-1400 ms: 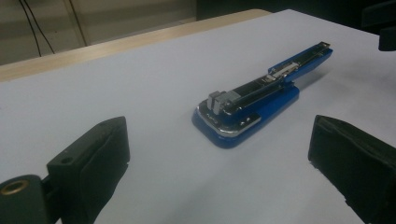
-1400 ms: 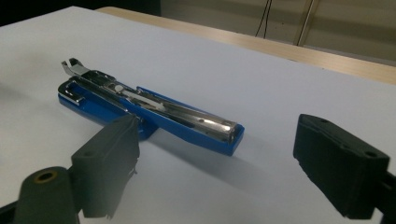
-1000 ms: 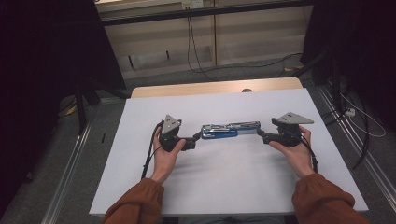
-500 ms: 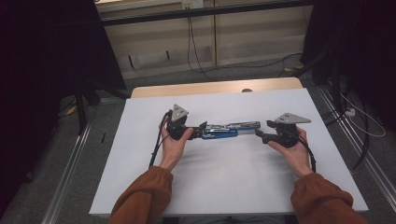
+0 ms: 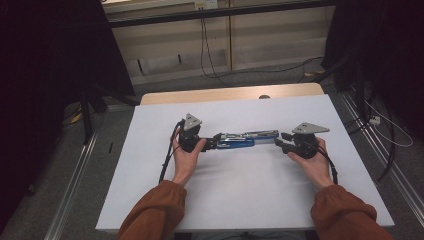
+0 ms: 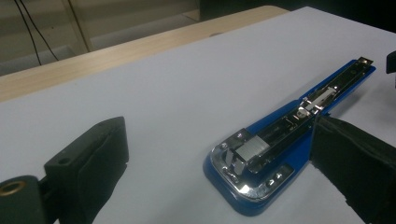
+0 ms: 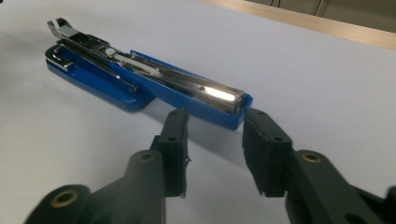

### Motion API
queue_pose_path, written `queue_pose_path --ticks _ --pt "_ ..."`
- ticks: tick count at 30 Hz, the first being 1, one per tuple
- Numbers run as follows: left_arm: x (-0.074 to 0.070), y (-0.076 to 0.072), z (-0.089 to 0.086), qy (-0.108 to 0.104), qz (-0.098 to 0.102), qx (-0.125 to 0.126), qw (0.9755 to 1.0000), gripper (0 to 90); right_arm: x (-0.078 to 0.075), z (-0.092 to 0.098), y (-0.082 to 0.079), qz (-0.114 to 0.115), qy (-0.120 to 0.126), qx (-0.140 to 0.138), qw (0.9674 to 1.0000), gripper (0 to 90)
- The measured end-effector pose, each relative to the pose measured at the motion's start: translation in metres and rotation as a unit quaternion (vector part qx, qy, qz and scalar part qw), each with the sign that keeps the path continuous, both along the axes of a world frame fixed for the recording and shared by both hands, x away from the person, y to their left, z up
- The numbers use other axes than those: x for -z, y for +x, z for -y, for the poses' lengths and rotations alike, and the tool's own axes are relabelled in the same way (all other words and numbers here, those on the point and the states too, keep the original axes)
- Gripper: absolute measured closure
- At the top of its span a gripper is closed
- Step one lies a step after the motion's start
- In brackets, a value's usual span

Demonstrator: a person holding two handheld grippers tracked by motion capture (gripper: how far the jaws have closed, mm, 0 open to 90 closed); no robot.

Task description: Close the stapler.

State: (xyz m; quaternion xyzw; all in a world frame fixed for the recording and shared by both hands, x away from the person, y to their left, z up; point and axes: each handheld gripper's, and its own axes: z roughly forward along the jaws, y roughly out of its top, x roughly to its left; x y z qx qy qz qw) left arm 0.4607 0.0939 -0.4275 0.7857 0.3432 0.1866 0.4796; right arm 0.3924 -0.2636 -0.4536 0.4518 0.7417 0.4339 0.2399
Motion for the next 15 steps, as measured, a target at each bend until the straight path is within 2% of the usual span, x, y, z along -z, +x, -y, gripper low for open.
queue_pose_path --ticks 5,7,8,10,14,15 --pt "0.0056 0.0018 0.0032 -0.001 -0.016 0.009 0.9998 5.7 0.0022 0.0007 0.0002 -0.003 -0.001 -0.006 1.0 82.2" --pt "0.0059 0.0023 0.0033 -0.018 -0.026 0.01 0.9994 7.4 0.002 -0.0002 0.0003 -0.003 -0.001 -0.012 0.9999 90.0" --pt "0.0055 0.0018 0.0034 -0.019 -0.024 0.009 0.9995 7.5 0.0018 -0.0009 0.0002 -0.004 0.0 -0.015 0.9999 90.0" --pt "0.0051 0.0014 0.0036 -0.006 -0.015 0.01 0.9998 7.4 0.0017 -0.0028 0.0002 -0.005 -0.008 -0.02 0.9998 90.0" --pt "0.0058 0.0017 0.0051 -0.016 -0.016 0.009 0.9997 7.1 0.0028 -0.004 0.0005 -0.009 -0.006 -0.021 0.9997 90.0" --pt "0.0057 0.0013 0.0061 -0.015 -0.011 0.009 0.9998 8.0 0.003 -0.0036 0.0007 -0.009 -0.007 -0.021 0.9997 90.0"
